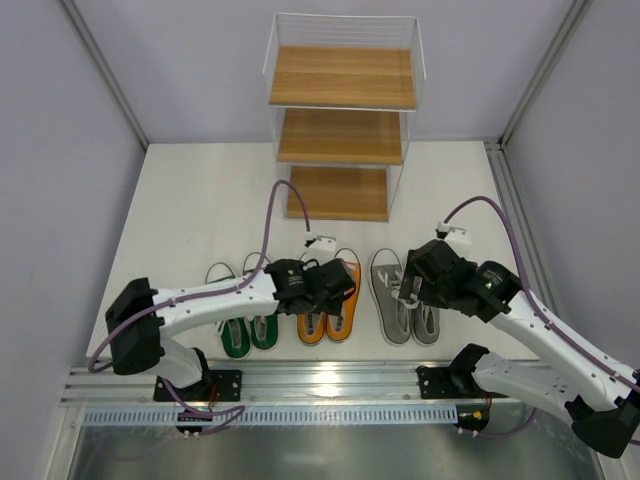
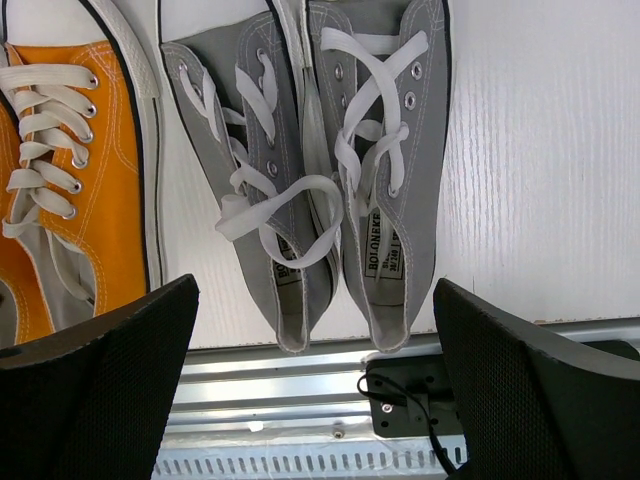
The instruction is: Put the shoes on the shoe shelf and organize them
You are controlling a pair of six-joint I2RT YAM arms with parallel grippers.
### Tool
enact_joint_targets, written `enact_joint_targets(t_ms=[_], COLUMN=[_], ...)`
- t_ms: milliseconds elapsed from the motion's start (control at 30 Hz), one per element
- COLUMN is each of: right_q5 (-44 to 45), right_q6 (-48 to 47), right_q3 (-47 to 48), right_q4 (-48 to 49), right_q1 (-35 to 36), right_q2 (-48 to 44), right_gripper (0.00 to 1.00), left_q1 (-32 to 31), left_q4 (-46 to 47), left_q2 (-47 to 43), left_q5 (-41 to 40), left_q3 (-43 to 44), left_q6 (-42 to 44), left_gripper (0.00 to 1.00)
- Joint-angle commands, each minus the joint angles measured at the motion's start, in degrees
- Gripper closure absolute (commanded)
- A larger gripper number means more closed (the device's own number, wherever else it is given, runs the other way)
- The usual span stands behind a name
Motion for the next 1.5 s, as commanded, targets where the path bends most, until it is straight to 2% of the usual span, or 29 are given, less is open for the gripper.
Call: enact_joint_targets(t_ms=[0, 100, 300, 500, 600, 633, 700, 800, 933, 1067, 1200, 1467], right_q5=[1.7, 1.6, 1.6, 1.0, 1.1, 1.1, 0.9, 0.7, 0.6, 0.6, 0.5, 0.8], right_q6=[-1.0, -1.4, -0.7, 0.4, 0.7, 0.7, 0.8, 0.8, 0.9, 0.7, 0.1, -0.9], right_q3=[1.8, 1.7, 0.8, -0.7, -0.7, -0.7, -1.2, -1.5, -1.6, -1.6, -1.4, -0.4], right_q4=[1.5, 1.3, 0.3, 0.1, -0.4, -0.5, -0.5, -0.4, -0.4, 0.3, 1.0, 1.2], right_q1=[-0.2, -0.1, -0.1, -0.1, -0.1, -0.1, -0.1, -0.1, -0.1, 0.0, -0.1, -0.2], right_q2=[-0.4, -0.2, -2.7, -5.2, -5.7, -5.9, -6.3, -7.4, -8.1, -8.3, -7.8, -7.0], right_gripper=[0.0, 0.0, 0.0, 0.0, 0.0, 0.0, 0.0, 0.0, 0.0, 0.0, 0.0, 0.0], left_q1=[-2.7, -2.8, -2.8, -2.8, -2.8, -2.7, -2.6, -2.4, -2.4, -2.8, -2.7, -0.2], left_q4=[-0.5, 2.4, 2.8, 8.1, 8.7, 9.3, 9.3, 9.6, 12.0, 17.8, 19.7, 23.8], left_q2=[4.8, 7.0, 10.5, 15.2, 17.1, 18.0, 19.0, 20.0, 18.1, 13.9, 12.8, 14.3], left_q5=[-7.2, -5.9, -4.5, -1.8, -1.9, -2.2, -2.8, -4.1, -7.6, -15.7, -21.0, -21.8], left_q3=[6.3, 6.6, 5.4, 3.4, 3.6, 3.6, 4.2, 4.9, 3.9, 0.4, 1.2, 6.1], left_q6=[-3.7, -4.5, -8.1, -7.9, -7.3, -7.0, -6.8, -6.0, -3.3, -0.2, 4.0, 9.9], left_gripper=[0.16, 0.18, 0.22, 0.35, 0.48, 0.58, 0.68, 1.0, 1.0, 1.0, 1.0, 1.0])
